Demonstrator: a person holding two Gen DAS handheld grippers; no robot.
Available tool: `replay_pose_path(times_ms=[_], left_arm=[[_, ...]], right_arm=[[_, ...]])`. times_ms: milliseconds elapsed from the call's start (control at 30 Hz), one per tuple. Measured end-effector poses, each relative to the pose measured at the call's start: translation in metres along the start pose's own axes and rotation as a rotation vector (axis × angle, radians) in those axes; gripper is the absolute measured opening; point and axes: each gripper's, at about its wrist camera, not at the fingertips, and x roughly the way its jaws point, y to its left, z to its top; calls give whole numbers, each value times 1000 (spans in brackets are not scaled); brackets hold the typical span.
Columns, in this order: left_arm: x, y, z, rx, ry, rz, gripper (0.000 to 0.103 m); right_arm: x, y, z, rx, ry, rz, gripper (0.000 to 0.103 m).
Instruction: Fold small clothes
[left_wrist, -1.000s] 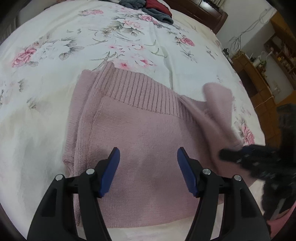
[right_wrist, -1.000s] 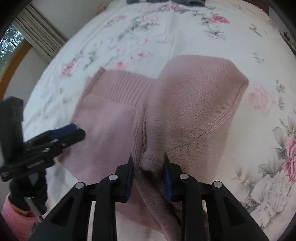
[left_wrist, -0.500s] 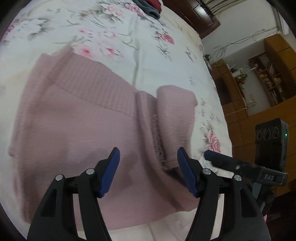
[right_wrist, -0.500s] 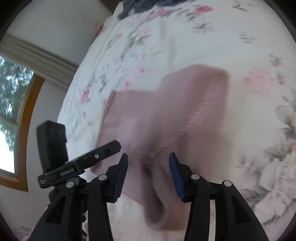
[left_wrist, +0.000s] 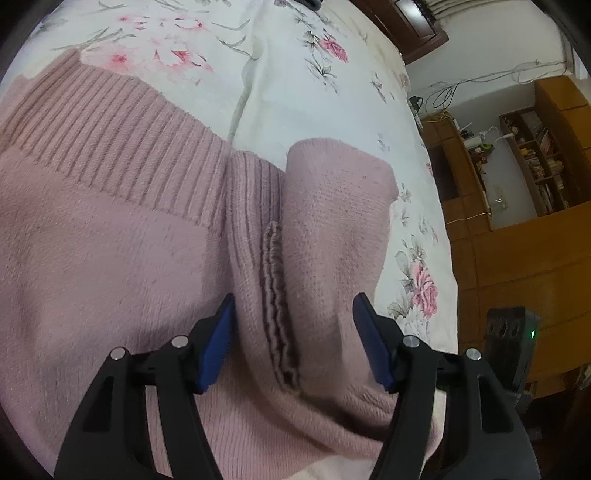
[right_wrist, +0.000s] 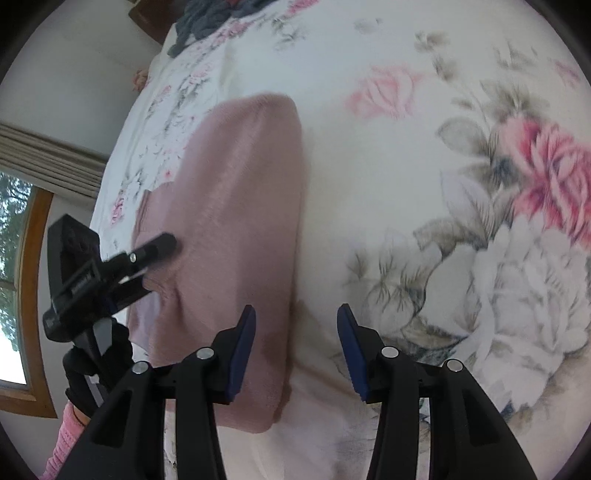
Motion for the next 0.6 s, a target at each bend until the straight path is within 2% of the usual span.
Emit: replay_pose_path(times_ms=[33,100,200,333,600], left_arm=[[2,-1,1,3,-2,8,57],[4,-1,4,3,0,22,40],[6,-5,6,-5,-6,16,26],[-7,-18,0,48,-58,14,24],[-54,-27,-10,93,-138,-94,22]], right_arm=[[2,-2,-1,5,1,3,47],[6,-6,-4,18,7,10,47],[10,-9,-8,34,12,20,47],[9,-8,-11,50,6,37,47],[2,11,-17,-5,-24,50,47]])
